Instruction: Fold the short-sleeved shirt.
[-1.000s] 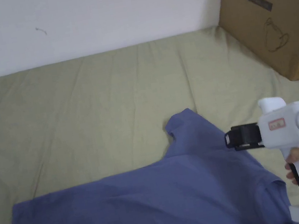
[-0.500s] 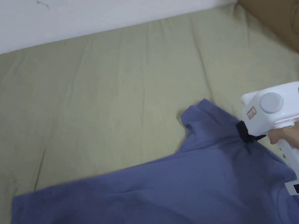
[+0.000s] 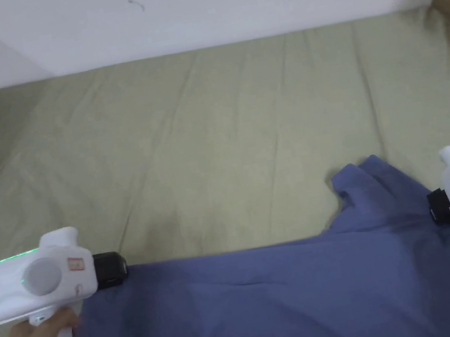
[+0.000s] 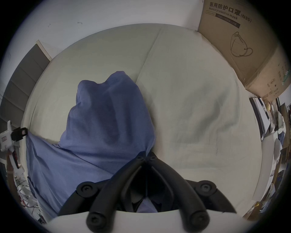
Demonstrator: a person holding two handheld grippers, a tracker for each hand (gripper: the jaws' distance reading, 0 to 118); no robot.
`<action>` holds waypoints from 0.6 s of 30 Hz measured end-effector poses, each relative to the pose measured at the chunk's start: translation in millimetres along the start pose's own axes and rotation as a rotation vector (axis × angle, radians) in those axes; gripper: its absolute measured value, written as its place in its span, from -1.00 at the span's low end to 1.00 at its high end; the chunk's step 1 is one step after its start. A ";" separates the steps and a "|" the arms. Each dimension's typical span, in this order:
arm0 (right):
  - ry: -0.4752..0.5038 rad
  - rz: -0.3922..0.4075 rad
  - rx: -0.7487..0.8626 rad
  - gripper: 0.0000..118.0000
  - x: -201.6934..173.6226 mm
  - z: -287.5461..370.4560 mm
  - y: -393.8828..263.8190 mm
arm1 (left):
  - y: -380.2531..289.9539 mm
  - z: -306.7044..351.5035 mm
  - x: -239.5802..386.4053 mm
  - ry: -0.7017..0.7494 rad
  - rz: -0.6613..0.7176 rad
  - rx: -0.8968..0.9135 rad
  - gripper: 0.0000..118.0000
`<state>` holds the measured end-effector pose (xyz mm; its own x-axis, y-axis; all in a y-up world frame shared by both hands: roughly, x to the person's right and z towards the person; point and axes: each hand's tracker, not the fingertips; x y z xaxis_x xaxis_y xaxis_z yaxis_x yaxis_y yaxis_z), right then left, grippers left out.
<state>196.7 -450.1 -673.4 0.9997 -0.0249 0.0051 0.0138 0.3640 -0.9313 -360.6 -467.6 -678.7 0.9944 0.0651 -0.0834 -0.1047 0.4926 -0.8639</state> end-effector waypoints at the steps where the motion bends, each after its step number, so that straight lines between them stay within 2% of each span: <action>1: 0.000 0.002 0.000 -1.00 0.5 -1.0 0.4 | -1.4 -8.8 5.9 0.020 -0.040 -0.041 0.00; 3: 0.004 0.002 -0.004 -1.00 -0.6 -1.6 -0.1 | -4.2 -7.8 10.4 0.066 -0.096 -0.010 -0.02; 4: 0.004 0.003 -0.003 -1.00 -1.1 -1.1 -0.4 | -1.5 -9.7 3.4 0.041 -0.055 -0.026 -0.21; 6: 0.004 0.005 0.005 -1.00 -1.5 2.2 -1.2 | -0.5 -4.0 -7.2 0.020 0.000 0.006 -0.98; 8: 0.021 -0.008 0.019 -1.00 -1.0 10.1 -1.8 | 0.5 3.4 -13.3 -0.038 0.032 -0.017 -0.99; 11: 0.023 -0.009 0.064 -1.00 3.3 30.9 -1.6 | -1.8 21.0 -12.0 -0.027 -0.016 -0.009 -0.99; 18: 0.060 0.024 0.178 -1.00 13.6 111.9 -25.5 | -19.7 115.1 -18.9 -0.074 -0.057 0.116 -0.99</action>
<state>212.3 -355.5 -608.8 0.9967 -0.0678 -0.0435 -0.0015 0.5239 -0.8518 -379.1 -378.7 -602.9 0.9954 0.0961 0.0051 -0.0532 0.5940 -0.8027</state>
